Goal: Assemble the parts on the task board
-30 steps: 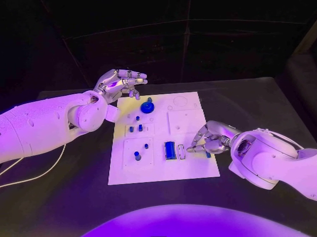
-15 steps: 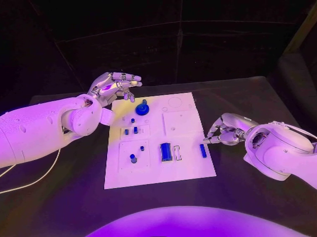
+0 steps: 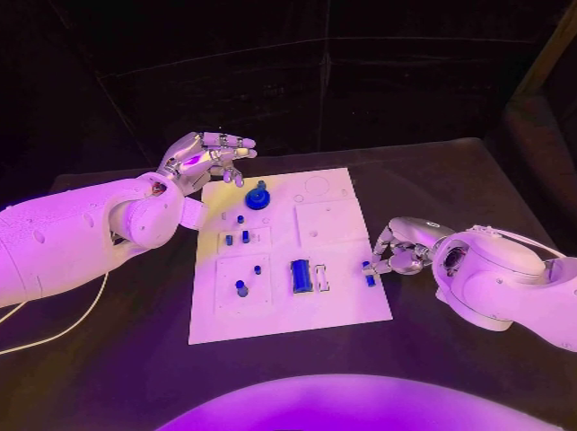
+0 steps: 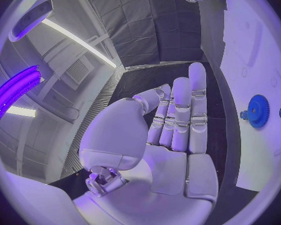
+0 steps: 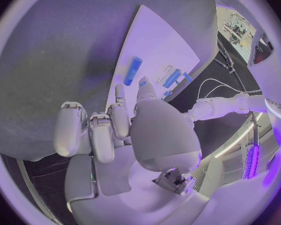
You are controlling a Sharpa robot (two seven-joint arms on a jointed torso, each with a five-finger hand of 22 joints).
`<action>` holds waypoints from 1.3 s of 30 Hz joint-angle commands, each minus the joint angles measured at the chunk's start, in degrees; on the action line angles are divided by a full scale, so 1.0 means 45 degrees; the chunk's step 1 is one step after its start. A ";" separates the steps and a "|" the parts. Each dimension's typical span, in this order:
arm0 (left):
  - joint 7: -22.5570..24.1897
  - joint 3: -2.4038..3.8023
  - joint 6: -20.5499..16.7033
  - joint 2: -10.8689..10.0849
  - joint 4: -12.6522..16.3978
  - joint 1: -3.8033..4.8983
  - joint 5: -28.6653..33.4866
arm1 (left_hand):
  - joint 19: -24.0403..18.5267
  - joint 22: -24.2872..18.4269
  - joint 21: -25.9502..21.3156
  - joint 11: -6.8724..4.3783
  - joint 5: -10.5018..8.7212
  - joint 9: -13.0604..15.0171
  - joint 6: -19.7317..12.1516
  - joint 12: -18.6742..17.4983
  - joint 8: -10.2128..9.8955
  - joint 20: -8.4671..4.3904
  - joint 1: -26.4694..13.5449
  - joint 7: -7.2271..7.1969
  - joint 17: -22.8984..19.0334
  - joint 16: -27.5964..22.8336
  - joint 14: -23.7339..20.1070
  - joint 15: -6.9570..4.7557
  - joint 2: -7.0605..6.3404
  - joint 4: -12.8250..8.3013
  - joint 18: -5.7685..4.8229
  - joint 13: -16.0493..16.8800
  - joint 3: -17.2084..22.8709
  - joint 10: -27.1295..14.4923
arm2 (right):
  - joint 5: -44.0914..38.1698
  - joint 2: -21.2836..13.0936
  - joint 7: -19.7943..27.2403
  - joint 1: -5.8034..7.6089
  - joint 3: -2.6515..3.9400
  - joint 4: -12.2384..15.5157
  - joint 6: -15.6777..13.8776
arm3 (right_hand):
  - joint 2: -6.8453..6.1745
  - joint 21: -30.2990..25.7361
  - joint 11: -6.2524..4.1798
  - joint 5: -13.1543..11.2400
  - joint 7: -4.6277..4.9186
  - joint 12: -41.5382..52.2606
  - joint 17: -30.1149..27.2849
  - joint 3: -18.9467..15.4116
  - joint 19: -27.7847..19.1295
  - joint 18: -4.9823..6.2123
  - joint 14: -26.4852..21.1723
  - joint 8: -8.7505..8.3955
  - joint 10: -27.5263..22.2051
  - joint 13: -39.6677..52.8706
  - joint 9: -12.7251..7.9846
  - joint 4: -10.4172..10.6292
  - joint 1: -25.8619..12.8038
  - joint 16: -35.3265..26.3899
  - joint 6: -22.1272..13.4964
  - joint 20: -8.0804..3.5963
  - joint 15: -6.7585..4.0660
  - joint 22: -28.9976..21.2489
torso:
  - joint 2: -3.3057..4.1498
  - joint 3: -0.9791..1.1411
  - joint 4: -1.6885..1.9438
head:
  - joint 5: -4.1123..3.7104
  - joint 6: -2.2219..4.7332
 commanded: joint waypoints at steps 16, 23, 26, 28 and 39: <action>0.0061 -0.0012 0.0269 0.0002 -0.0005 0.0014 0.0041 | -0.0100 -0.0008 -0.0046 -0.0002 0.0003 0.0017 -0.0095 0.0083 0.0083 0.0001 -0.0126 -0.0016 -0.0016 0.0083 -0.0110 -0.0023 -0.0001 -0.0001 0.0161 -0.0011 0.0096 -0.0128 | -0.0957 0.0427 -0.0521 -0.0139 -0.0002 -0.0039 0.1161 | -0.0012 -0.0075 -0.0123 0.0007 -0.0016 0.0012 0.3352 -0.0091 -0.0002 -0.0167 0.1324 -0.0011 0.0014 -0.0356 0.0039 -0.0122 0.0168 0.0032 0.0113 -0.0030 -0.0046 -0.0025 | -0.0001 -0.0019 0.0007 | -0.0003 -0.0003; 0.0045 -0.0013 0.0302 -0.0002 0.0010 0.0013 0.0039 | -0.0100 -0.0008 -0.0046 -0.0002 0.0003 0.0017 -0.0095 0.0083 0.0083 0.0001 -0.0126 -0.0016 -0.0016 0.0083 -0.0110 -0.0023 -0.0001 -0.0001 0.0161 -0.0011 0.0096 -0.0128 | -0.1652 0.0719 -0.0897 -0.0248 -0.0001 -0.0170 0.1370 | 0.0113 -0.0077 -0.0182 -0.0286 -0.0070 -0.0045 0.3352 0.0104 0.0014 -0.0174 0.1324 -0.0032 0.0007 -0.0359 0.0094 -0.0570 0.0966 0.0032 0.0229 -0.0080 -0.0099 0.0011 | 0.0000 -0.0028 0.0010 | 0.0022 0.0019; 0.0046 -0.0013 0.0297 -0.0012 0.0018 0.0013 0.0039 | -0.0100 -0.0008 -0.0046 -0.0002 0.0003 0.0017 -0.0095 0.0083 0.0083 0.0001 -0.0126 -0.0016 -0.0016 0.0083 -0.0110 -0.0023 -0.0001 -0.0001 0.0161 -0.0011 0.0096 -0.0128 | -0.2154 0.0821 -0.0991 -0.0272 -0.0001 -0.0219 0.1661 | 0.0190 -0.0100 -0.0203 -0.0523 -0.0084 -0.0122 0.3352 0.0275 -0.0003 -0.0168 0.1324 -0.0067 -0.0031 -0.0395 0.0111 -0.0844 0.1417 0.0032 0.0224 -0.0102 -0.0123 -0.0024 | 0.0000 -0.0025 0.0008 | 0.0021 0.0014; 0.0048 -0.0013 0.0294 -0.0021 0.0026 0.0013 0.0039 | -0.0100 -0.0008 -0.0046 -0.0002 0.0003 0.0017 -0.0095 0.0083 0.0083 0.0001 -0.0126 -0.0016 -0.0016 0.0083 -0.0110 -0.0023 -0.0001 -0.0001 0.0161 -0.0011 0.0096 -0.0128 | -0.2737 0.0906 -0.1025 -0.0310 -0.0001 -0.0234 0.1933 | 0.0270 -0.0136 -0.0211 -0.0718 -0.0080 -0.0230 0.3352 0.0501 -0.0035 -0.0158 0.1324 -0.0122 -0.0098 -0.0452 0.0108 -0.1137 0.1899 0.0032 0.0184 -0.0117 -0.0137 -0.0083 | 0.0000 -0.0027 0.0005 | 0.0032 0.0003; 0.0056 -0.0014 0.0280 -0.0079 0.0071 0.0013 0.0038 | -0.0104 -0.0006 -0.0045 -0.0001 0.0004 0.0017 -0.0104 0.0091 0.0092 0.0001 -0.0128 -0.0015 -0.0020 0.0086 -0.0116 -0.0022 0.0001 -0.0008 0.0161 -0.0011 0.0107 -0.0138 | -0.3602 0.1157 -0.1191 -0.0402 -0.0001 -0.0241 0.2290 | 0.0626 -0.0144 -0.0168 -0.0843 -0.0006 -0.0390 0.3352 0.1324 -0.0021 -0.0174 0.1324 -0.0400 -0.0182 -0.0506 0.0027 -0.1581 0.2558 0.0032 0.0149 -0.0104 -0.0104 -0.0034 | -0.0002 -0.0025 0.0015 | 0.0083 0.0005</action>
